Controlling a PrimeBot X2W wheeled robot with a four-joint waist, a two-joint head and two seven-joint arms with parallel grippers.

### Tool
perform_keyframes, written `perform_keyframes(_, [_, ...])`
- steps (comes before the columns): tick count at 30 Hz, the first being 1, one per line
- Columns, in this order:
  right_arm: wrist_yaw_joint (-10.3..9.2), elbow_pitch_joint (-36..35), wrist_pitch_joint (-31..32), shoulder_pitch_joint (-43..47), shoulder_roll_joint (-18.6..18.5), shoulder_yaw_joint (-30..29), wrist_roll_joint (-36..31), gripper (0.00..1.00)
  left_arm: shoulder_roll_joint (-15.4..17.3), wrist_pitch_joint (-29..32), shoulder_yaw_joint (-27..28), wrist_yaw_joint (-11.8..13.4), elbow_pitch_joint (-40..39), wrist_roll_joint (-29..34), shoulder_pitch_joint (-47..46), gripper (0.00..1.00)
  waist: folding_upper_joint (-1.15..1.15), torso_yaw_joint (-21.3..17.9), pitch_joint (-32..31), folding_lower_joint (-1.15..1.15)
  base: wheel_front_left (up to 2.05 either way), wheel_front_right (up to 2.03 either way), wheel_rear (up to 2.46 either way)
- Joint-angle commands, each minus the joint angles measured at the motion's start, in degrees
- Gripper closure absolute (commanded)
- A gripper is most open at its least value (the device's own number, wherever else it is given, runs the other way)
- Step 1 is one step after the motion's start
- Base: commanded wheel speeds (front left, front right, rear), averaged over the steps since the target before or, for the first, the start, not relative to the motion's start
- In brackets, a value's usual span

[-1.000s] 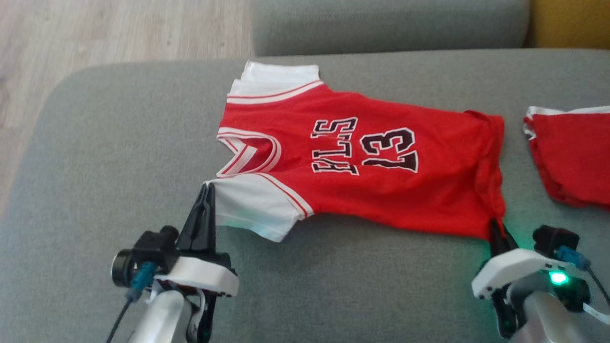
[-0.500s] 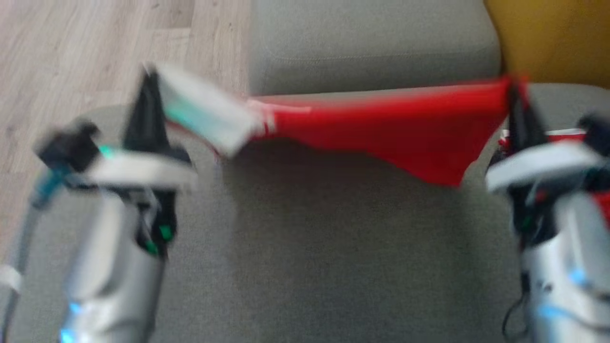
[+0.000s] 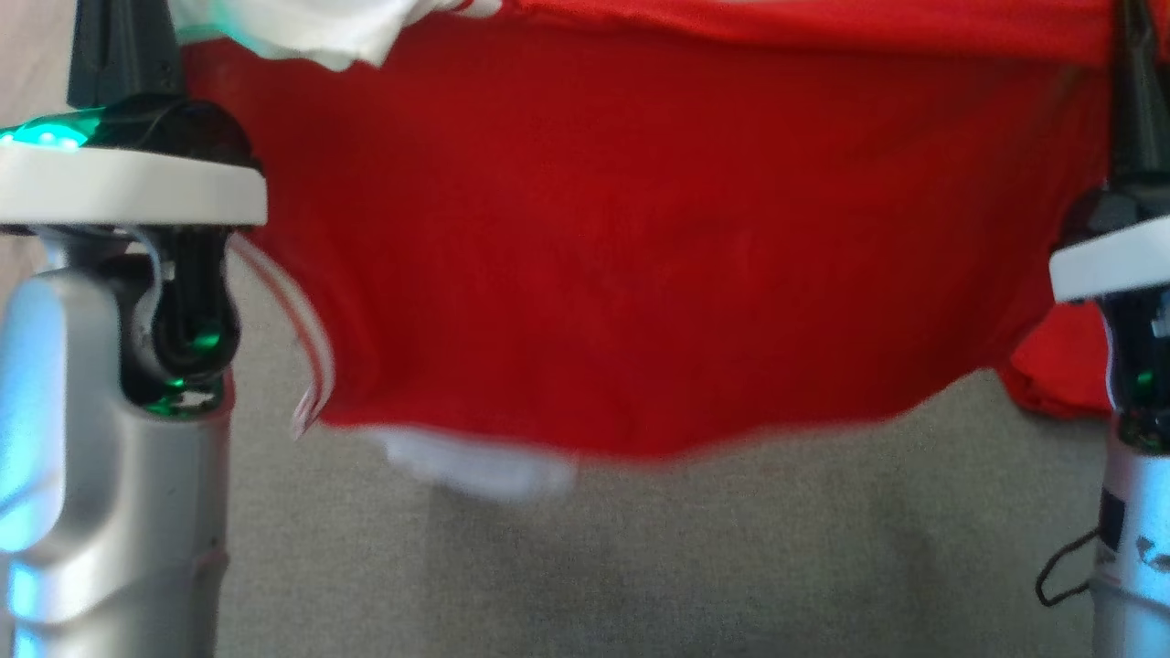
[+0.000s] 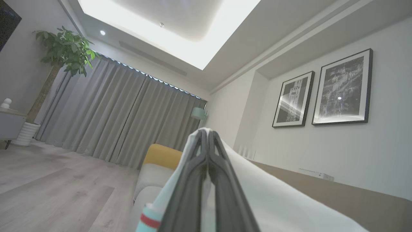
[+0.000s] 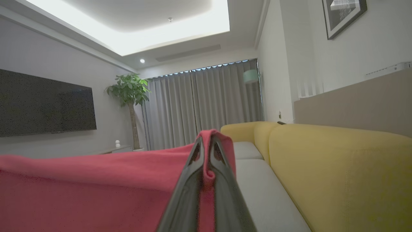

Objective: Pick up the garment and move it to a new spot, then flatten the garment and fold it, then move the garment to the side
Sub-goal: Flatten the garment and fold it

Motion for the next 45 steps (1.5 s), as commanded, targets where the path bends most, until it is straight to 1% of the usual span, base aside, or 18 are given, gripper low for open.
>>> perform_keyframes(1, [-0.11, -3.1, 1.5, -1.3, 0.4, 0.7, -0.4, 1.0, 2.6, 1.4, 2.5, 0.6, -2.8, 0.0, -1.6, 1.0, 0.0, -0.3, 1.7, 0.01, 0.0, 0.0, 0.0])
perform_keyframes(4, [-0.11, -4.1, 3.8, -2.1, 0.8, 0.3, -1.3, 1.0, 3.6, 3.2, 3.1, 1.6, -3.0, -0.1, -2.3, 1.0, 0.0, -0.8, 5.4, 0.01, 0.0, 0.0, 0.0])
perform_keyframes(6, [-0.11, -2.9, 4.7, -4.5, 1.2, 0.3, -0.9, 1.0, 4.4, 3.8, 3.7, 1.7, -1.3, -0.2, -4.5, 1.0, 0.0, -1.4, 8.7, 0.01, 0.0, 0.0, 0.0])
perform_keyframes(7, [-0.11, -2.9, 4.7, -4.5, 1.2, 0.3, -0.9, 1.0, 4.4, 3.8, 3.7, 1.7, -1.3, -0.2, -4.5, 1.0, 0.0, -1.4, 8.7, 0.01, 0.0, 0.0, 0.0])
perform_keyframes(10, [-0.11, 2.2, 4.3, -10.9, 0.3, 2.5, -1.9, 1.0, 6.1, 3.5, 4.1, 0.7, 3.9, 0.3, -10.1, 1.0, 0.0, -2.5, 14.2, 0.01, 0.0, 0.0, 0.0])
perform_keyframes(12, [-0.11, 8.3, 2.6, -16.9, -1.3, 4.9, -3.3, 1.0, 7.7, 2.2, 5.1, -0.1, 8.9, 0.8, -14.8, 1.0, 0.0, -3.9, 17.3, 0.01, 0.0, 0.0, 0.0])
perform_keyframes(15, [-0.11, 20.4, -1.6, -27.9, -1.8, 6.5, -3.9, 1.0, 9.9, -0.7, 5.5, -1.2, 17.2, 2.8, -23.5, 1.0, 0.0, -5.1, 21.2, 0.01, 0.0, 0.0, 0.0])
perform_keyframes(18, [-0.11, 32.4, -6.6, -39.5, -2.0, 6.9, -6.0, 1.0, 10.8, -4.5, 5.3, -1.9, 25.2, 4.7, -34.4, 1.0, 0.0, -5.1, 25.1, 0.01, 0.0, 0.0, 0.0])
perform_keyframes(20, [-0.11, 39.6, -10.6, -46.2, -2.1, 6.6, -8.9, 1.0, 10.9, -7.3, 4.8, -2.5, 30.2, 5.7, -40.8, 1.0, 0.0, -4.9, 26.7, 0.01, 0.0, 0.0, 0.0])
perform_keyframes(23, [-0.11, 48.8, -16.2, -52.6, -1.8, 6.0, -13.9, 1.0, 10.9, -11.2, 4.0, -3.7, 37.5, 6.9, -47.2, 1.0, 0.0, -4.4, 27.5, 0.01, 0.0, 0.0, 0.0])
perform_keyframes(26, [-0.11, 56.2, -20.1, -55.2, -1.4, 6.1, -16.7, 1.0, 10.5, -14.4, 2.7, -5.4, 43.7, 7.8, -49.7, 1.0, 0.0, -3.5, 27.7, 0.01, 0.0, 0.0, 0.0])
perform_keyframes(29, [-0.11, 62.7, -22.0, -54.3, -1.1, 6.5, -17.3, 1.0, 10.0, -16.7, 1.0, -7.0, 48.7, 8.4, -48.8, 1.0, 0.0, -2.5, 27.4, 0.01, 0.0, 0.0, 0.0])
perform_keyframes(32, [-0.11, 68.4, -22.3, -51.7, -2.0, 8.3, -17.8, 1.0, 9.5, -18.5, -1.3, -8.3, 52.4, 9.2, -45.6, 1.0, 0.0, -1.3, 26.9, 0.01, 0.0, 0.0, 0.0])
perform_keyframes(33, [-0.11, 72.0, -21.9, -49.4, -2.6, 9.7, -17.4, 1.0, 9.4, -19.4, -3.2, -8.9, 54.0, 10.0, -42.3, 1.0, 0.0, -0.6, 26.2, 0.01, 0.0, 0.0, 0.0])
perform_keyframes(36, [-0.11, 76.5, -20.9, -45.8, -3.7, 11.9, -16.1, 1.0, 9.2, -20.5, -5.7, -9.4, 55.8, 10.8, -36.2, 1.0, 0.0, 0.6, 24.6, 0.01, 0.0, 0.0, 0.0])
perform_keyframes(41, [-0.11, 80.8, -19.1, -39.8, -5.4, 16.9, -13.5, 1.0, 10.0, -21.3, -10.4, -9.6, 57.5, 12.6, -24.4, 1.0, 0.0, 2.2, 20.8, 0.01, 0.0, 0.0, 0.0])
perform_keyframes(45, [-0.11, 81.7, -17.3, -35.2, -6.4, 20.9, -9.9, 1.0, 10.3, -20.4, -12.5, -9.7, 57.5, 11.2, -15.4, 1.0, 0.0, 3.0, 16.9, 0.01, 0.0, 0.0, 0.0])
